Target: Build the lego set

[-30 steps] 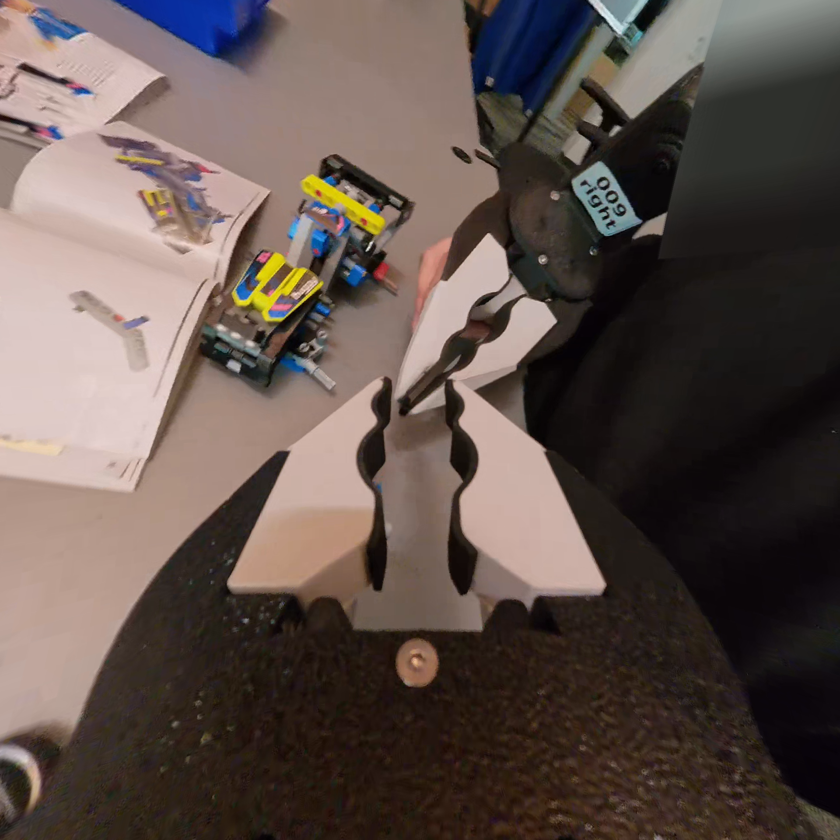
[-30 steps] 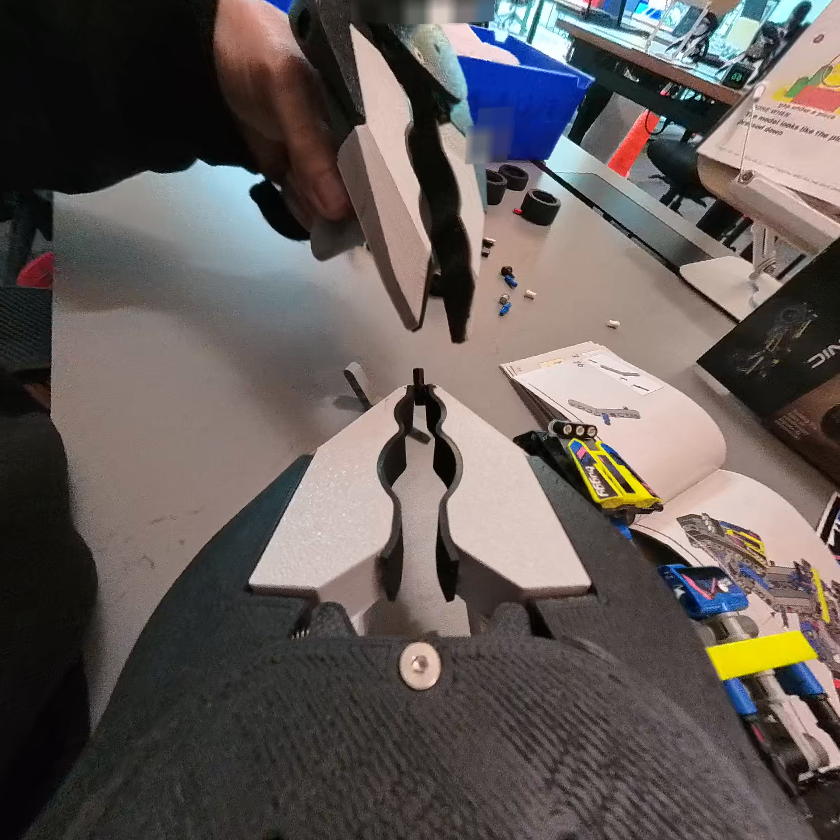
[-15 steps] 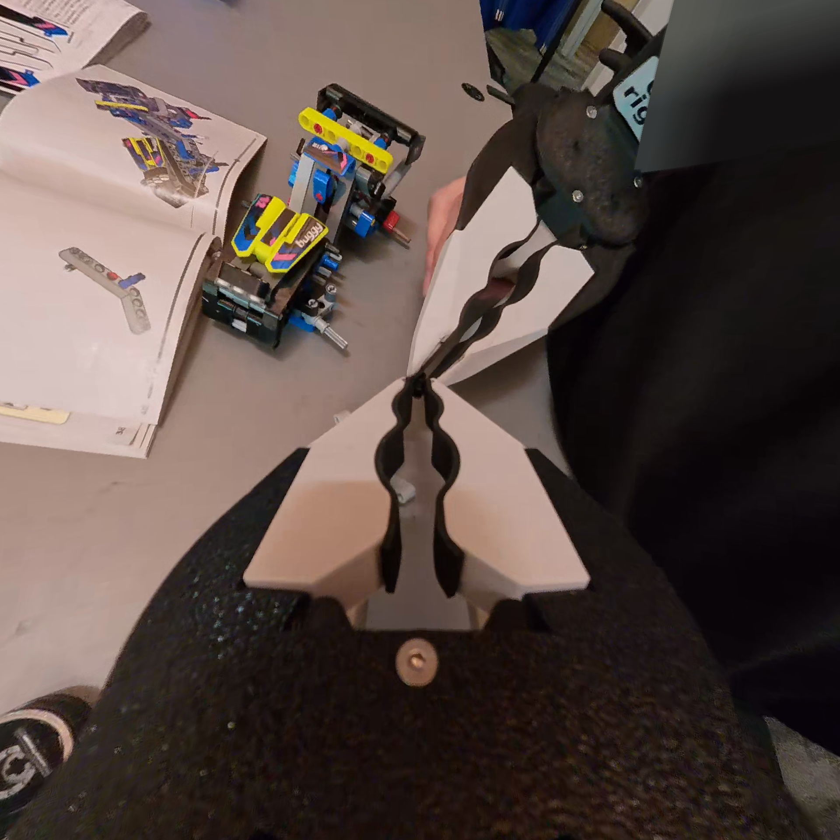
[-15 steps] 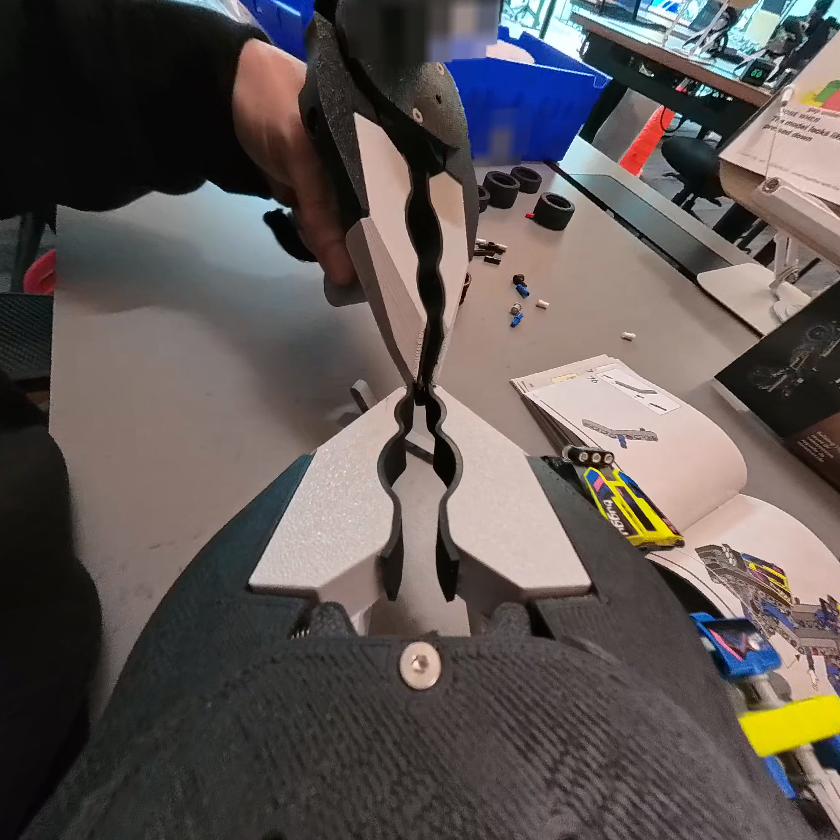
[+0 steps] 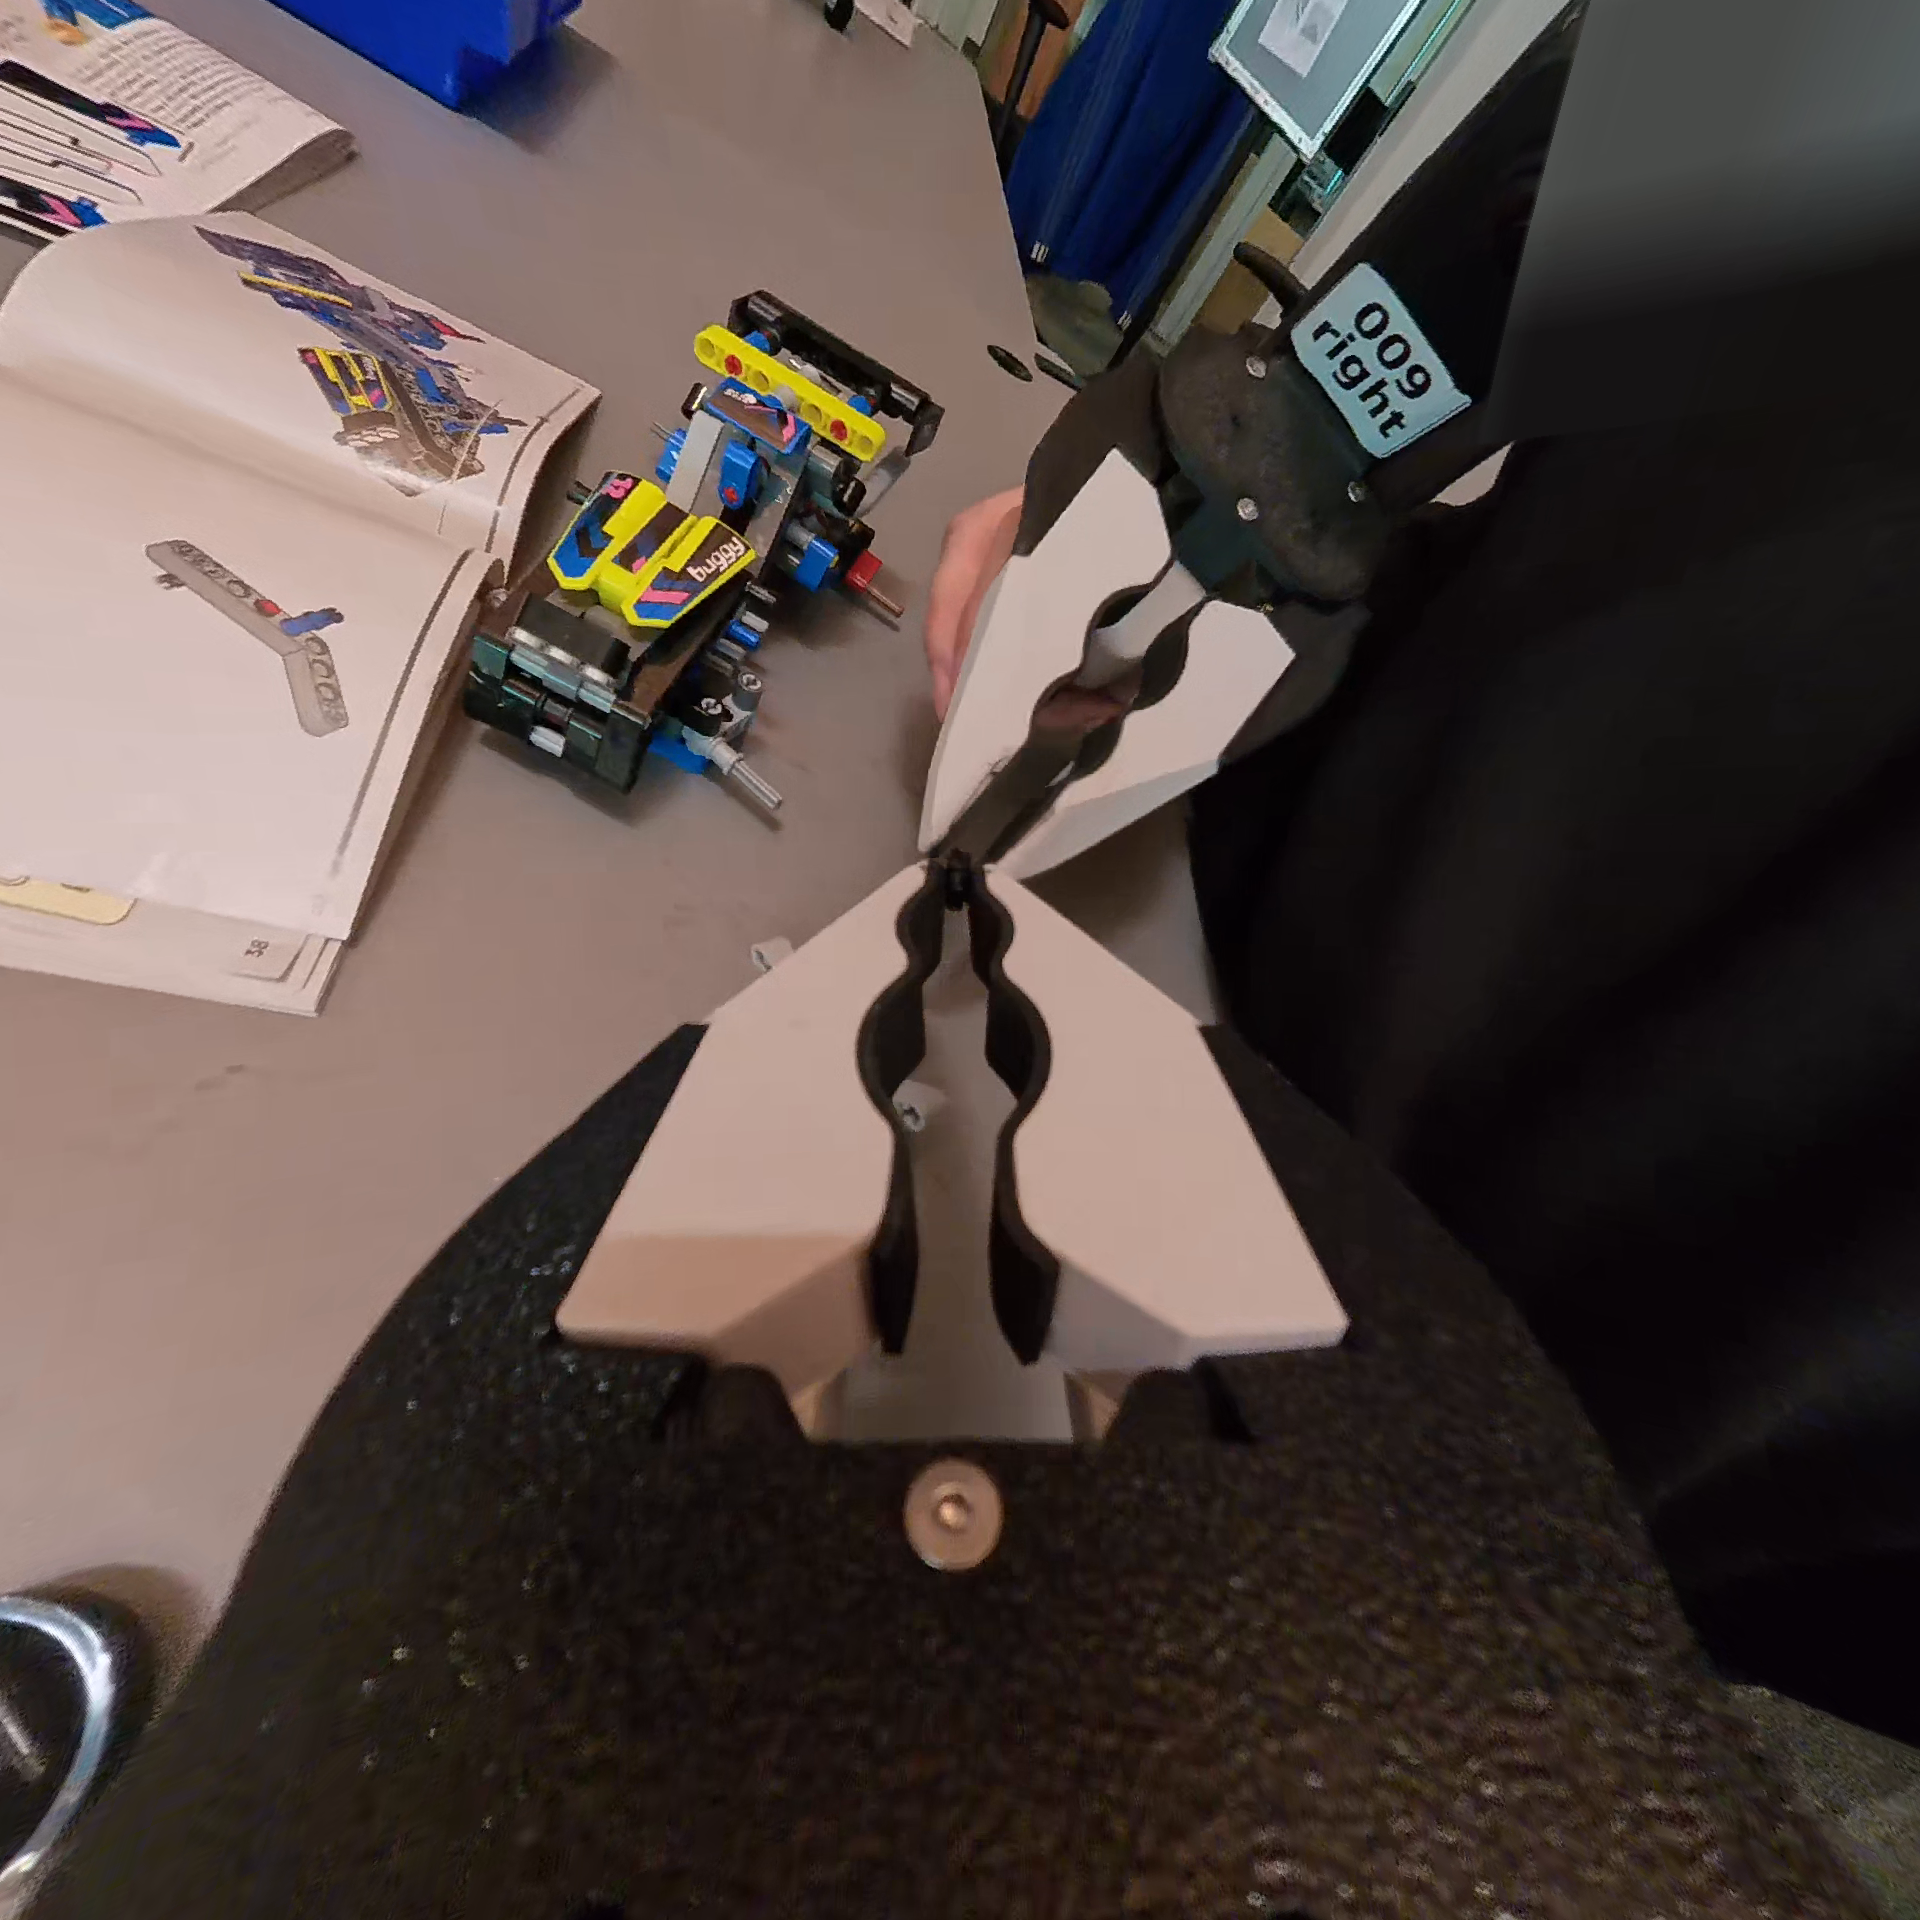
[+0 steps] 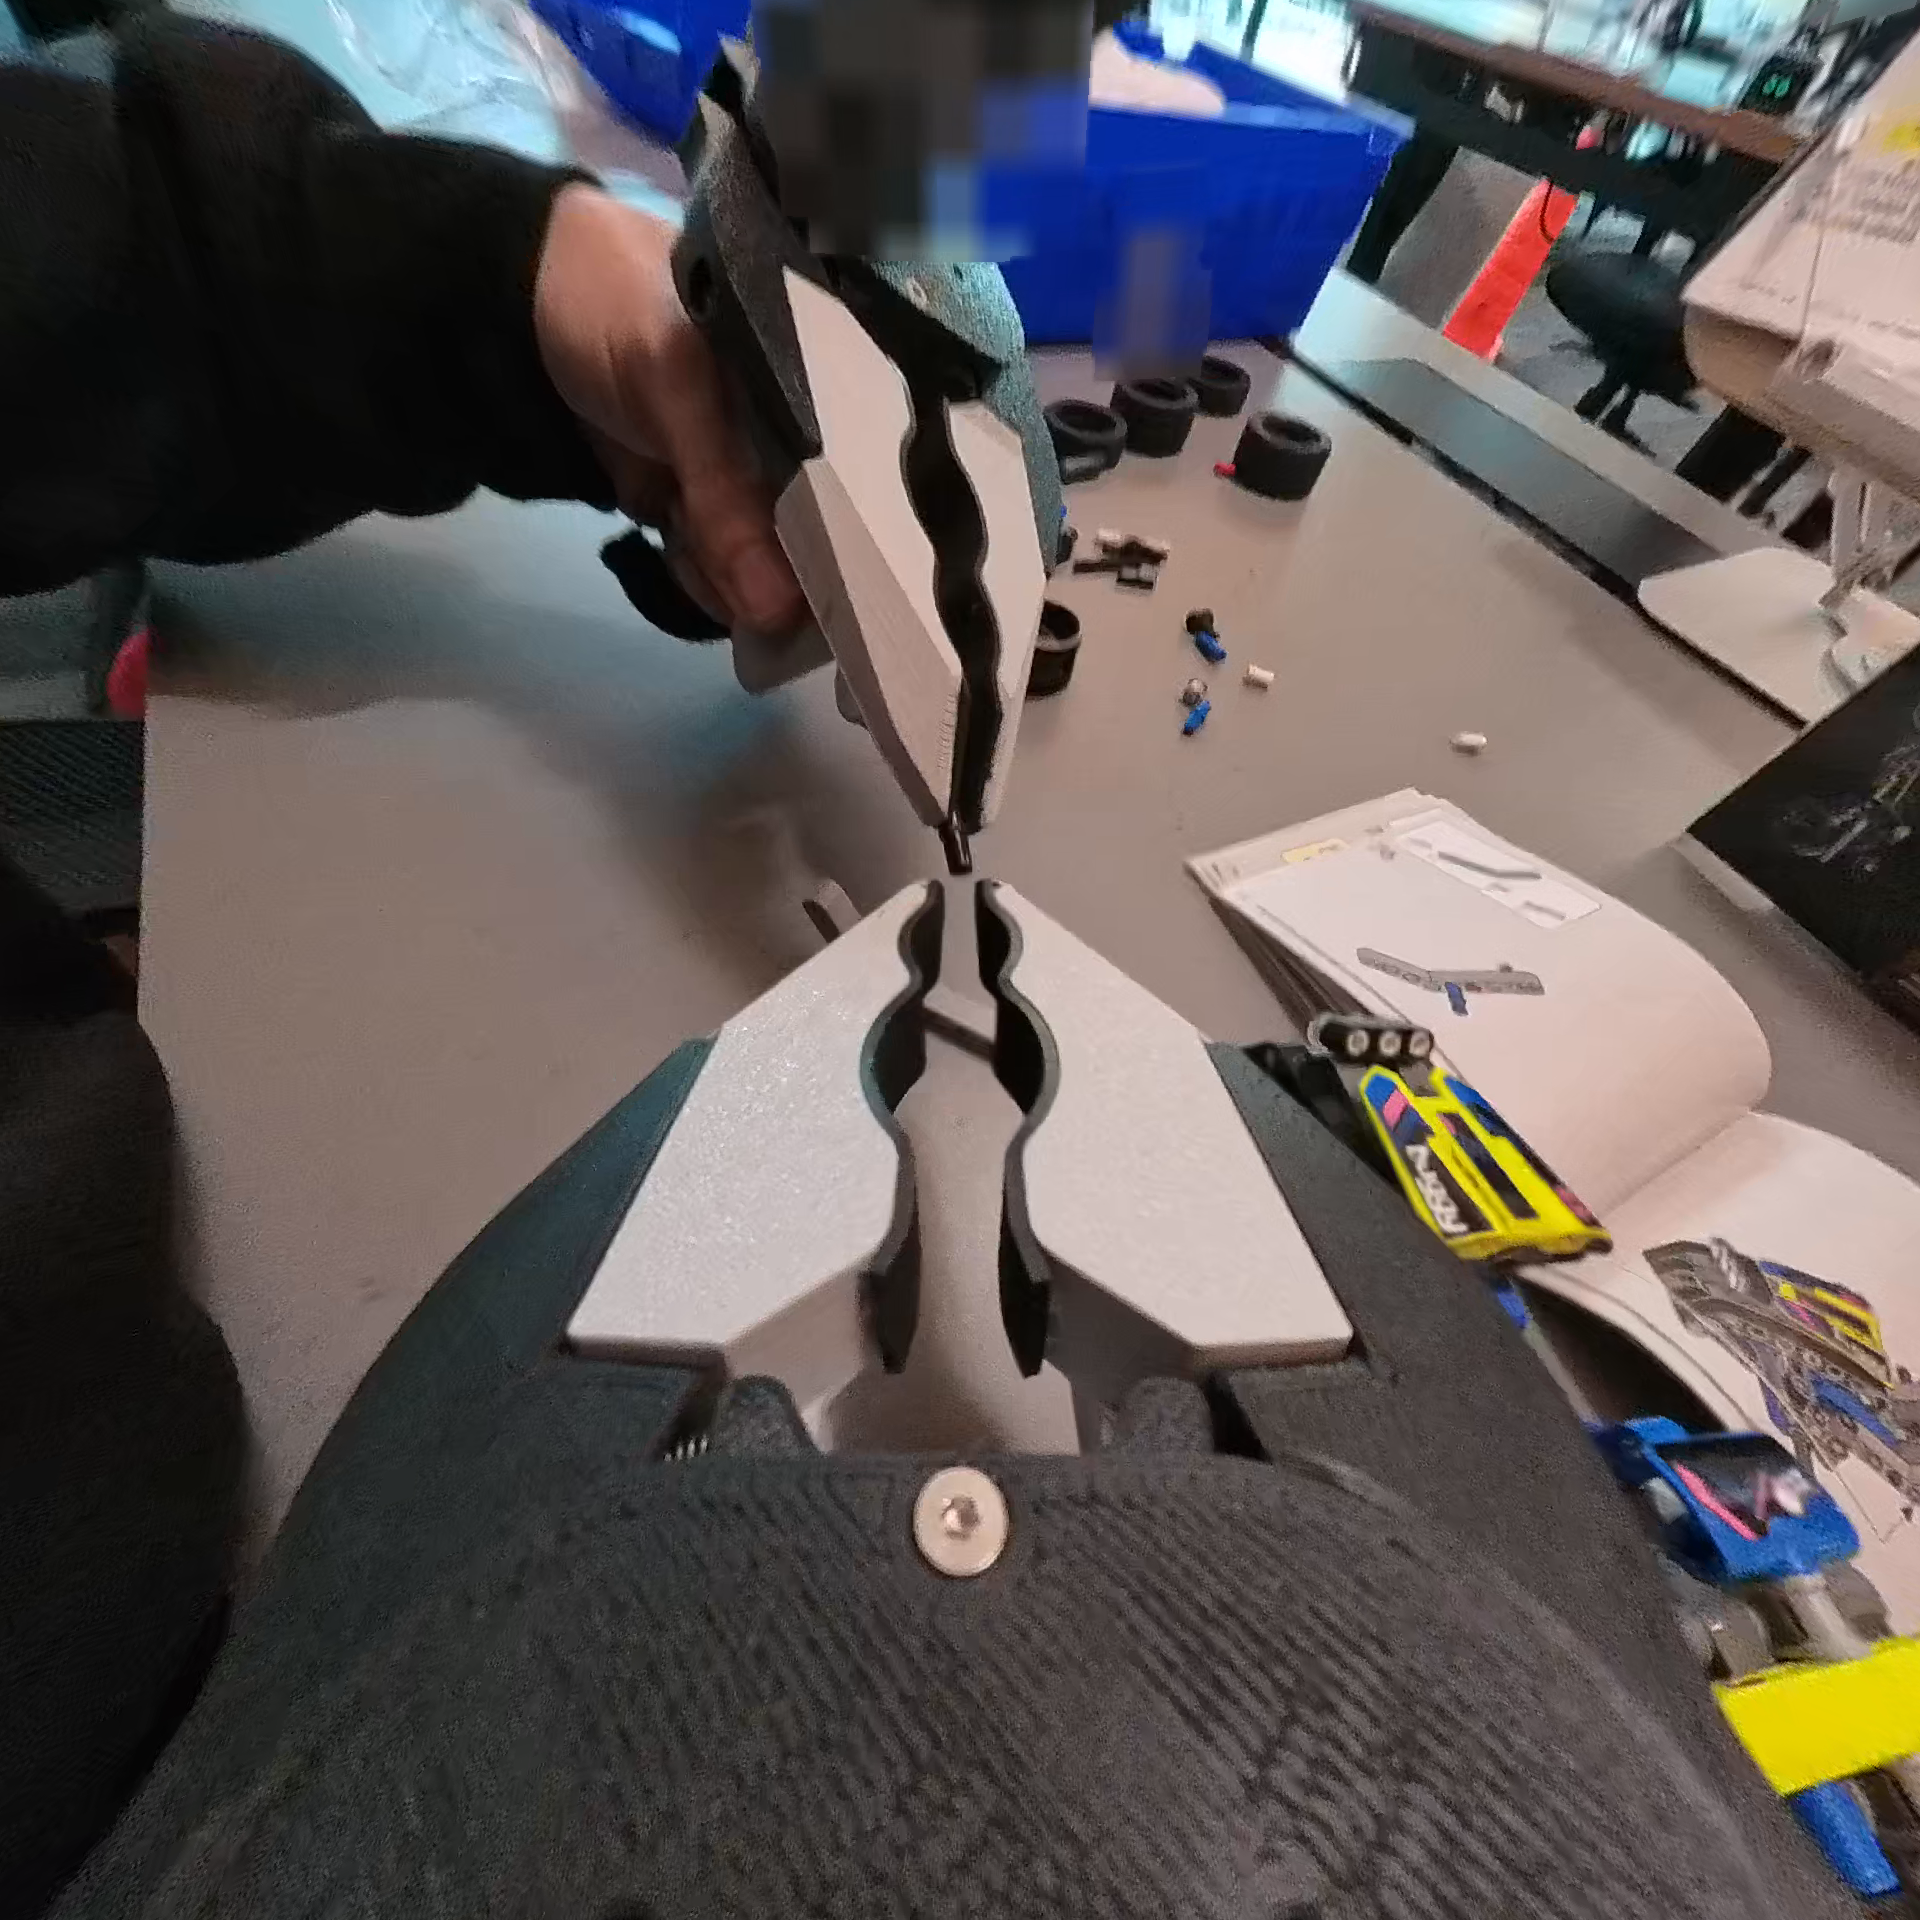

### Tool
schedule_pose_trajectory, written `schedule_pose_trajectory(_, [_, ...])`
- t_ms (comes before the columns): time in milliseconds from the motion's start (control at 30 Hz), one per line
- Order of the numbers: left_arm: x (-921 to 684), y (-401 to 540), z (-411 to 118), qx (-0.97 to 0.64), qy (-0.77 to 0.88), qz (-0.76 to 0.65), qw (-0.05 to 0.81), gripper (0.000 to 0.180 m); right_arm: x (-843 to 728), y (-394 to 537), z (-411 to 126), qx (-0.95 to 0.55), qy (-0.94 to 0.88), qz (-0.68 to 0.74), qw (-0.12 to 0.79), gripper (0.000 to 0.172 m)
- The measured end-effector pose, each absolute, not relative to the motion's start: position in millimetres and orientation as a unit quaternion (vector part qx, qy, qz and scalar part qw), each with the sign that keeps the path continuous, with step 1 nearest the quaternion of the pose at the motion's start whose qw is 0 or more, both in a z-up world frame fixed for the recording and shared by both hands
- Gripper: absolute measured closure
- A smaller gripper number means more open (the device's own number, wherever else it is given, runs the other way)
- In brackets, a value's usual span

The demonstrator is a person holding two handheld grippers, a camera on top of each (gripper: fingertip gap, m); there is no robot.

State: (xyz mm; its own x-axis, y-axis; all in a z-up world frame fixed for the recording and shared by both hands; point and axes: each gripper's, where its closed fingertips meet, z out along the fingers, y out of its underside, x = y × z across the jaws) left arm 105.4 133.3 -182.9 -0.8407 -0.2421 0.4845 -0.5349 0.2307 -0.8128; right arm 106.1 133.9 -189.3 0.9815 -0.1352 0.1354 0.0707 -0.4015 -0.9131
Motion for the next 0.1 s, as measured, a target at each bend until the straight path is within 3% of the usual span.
schedule_pose_trajectory(100, [110.4, 143.8, -198.1, 0.249, -0.808, 0.528, 0.084, 0.179, 100.6, 127.8, -205.8, -0.864, 0.026, -0.067, 0.498, 0.166])
